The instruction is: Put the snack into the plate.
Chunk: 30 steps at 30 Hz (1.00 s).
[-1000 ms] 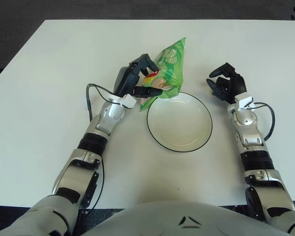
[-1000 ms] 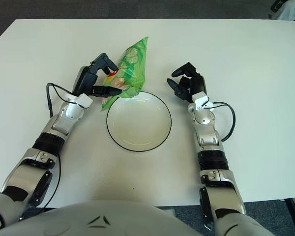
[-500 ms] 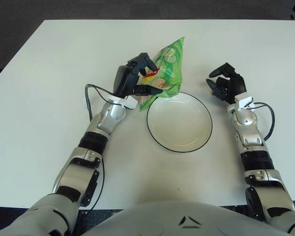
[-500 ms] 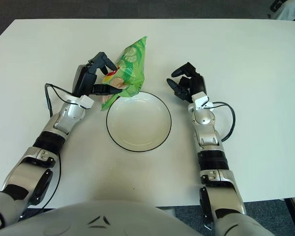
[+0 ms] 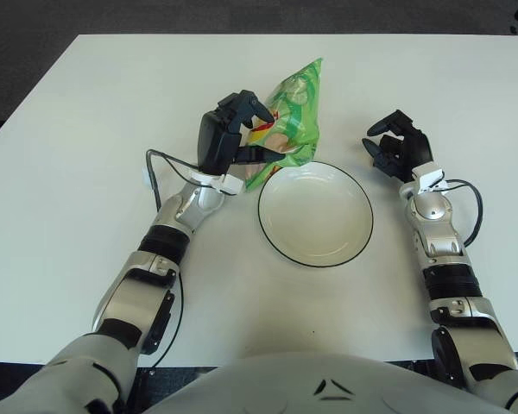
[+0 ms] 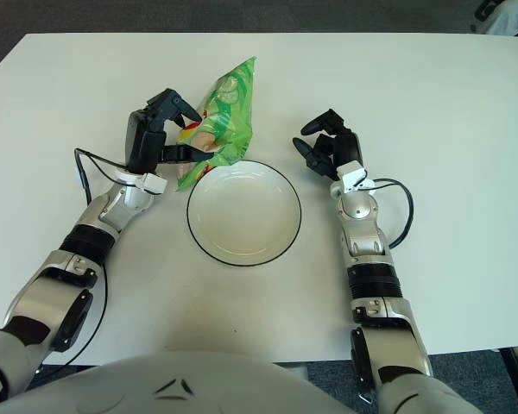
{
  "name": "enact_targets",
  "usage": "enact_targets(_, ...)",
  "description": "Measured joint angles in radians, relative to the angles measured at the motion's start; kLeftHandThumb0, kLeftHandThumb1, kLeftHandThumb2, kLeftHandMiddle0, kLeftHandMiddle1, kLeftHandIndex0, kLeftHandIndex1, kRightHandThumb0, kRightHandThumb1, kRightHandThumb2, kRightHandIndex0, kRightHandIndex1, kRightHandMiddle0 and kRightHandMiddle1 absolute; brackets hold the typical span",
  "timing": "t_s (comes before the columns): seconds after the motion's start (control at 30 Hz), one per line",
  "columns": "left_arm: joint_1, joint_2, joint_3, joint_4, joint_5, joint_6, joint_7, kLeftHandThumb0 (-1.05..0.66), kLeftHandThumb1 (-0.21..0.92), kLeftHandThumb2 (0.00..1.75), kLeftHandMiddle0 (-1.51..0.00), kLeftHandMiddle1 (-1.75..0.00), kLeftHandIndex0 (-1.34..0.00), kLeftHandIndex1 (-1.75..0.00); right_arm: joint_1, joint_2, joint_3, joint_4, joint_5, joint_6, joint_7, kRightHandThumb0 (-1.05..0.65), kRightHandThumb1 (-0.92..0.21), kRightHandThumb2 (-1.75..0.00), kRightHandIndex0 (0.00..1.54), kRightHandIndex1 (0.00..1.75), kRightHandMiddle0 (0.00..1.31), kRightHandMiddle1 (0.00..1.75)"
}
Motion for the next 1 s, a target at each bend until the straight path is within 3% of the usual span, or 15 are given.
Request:
enact_targets(0.43,-0.095,0.024,-0.014,0.111,0.054,-0.005,0.161,0.11,0.91,0.10,-0.83,-1.75,-0.67,-1.75,0.000,-0.003,0.001,0.000,0.000,-0.011,0.000,-0.36,-0.92,-0.28,0.86,1.72,0.46,1.49)
enact_targets(0.53,-0.136,0.039,-0.015,0.129,0.053,-0.019,0.165,0.11,0.73,0.44,-0.86,-1.75,-0.70,-1.75,0.000,-0.003,0.001,0.000,0.000,-0.013,0.000,-0.36,-0.92,-0.28,0.86,1.72,0.46,1.48)
enact_targets(0.6,-0.163,0.052,-0.015,0.135,0.050,-0.037,0.164,0.11,0.67,0.55,-0.87,-1.75,-0.70,-1.75,0.000,-0.004,0.001,0.000,0.000,-0.015,0.000,-0.36,-0.92,-0.28,0.86,1.72,0.46,1.48)
enact_targets(0.7,-0.197,0.065,-0.015,0.139,0.035,-0.074,0.157,0.11,0.63,0.64,-0.89,-1.75,-0.71,-1.75,0.000,-0.005,0.001,0.000,0.000,-0.016,0.000,-0.36,-0.92,-0.28,0.86,1.72,0.46,1.48)
enact_targets(1.0,-0.228,0.074,-0.014,0.158,-0.046,-0.209,0.093,0.11,0.60,0.69,-0.91,-1.75,-0.71,-1.75,0.000,-0.006,0.001,0.000,0.000,-0.015,0.000,-0.36,-0.92,-0.28,0.85,1.72,0.46,1.48)
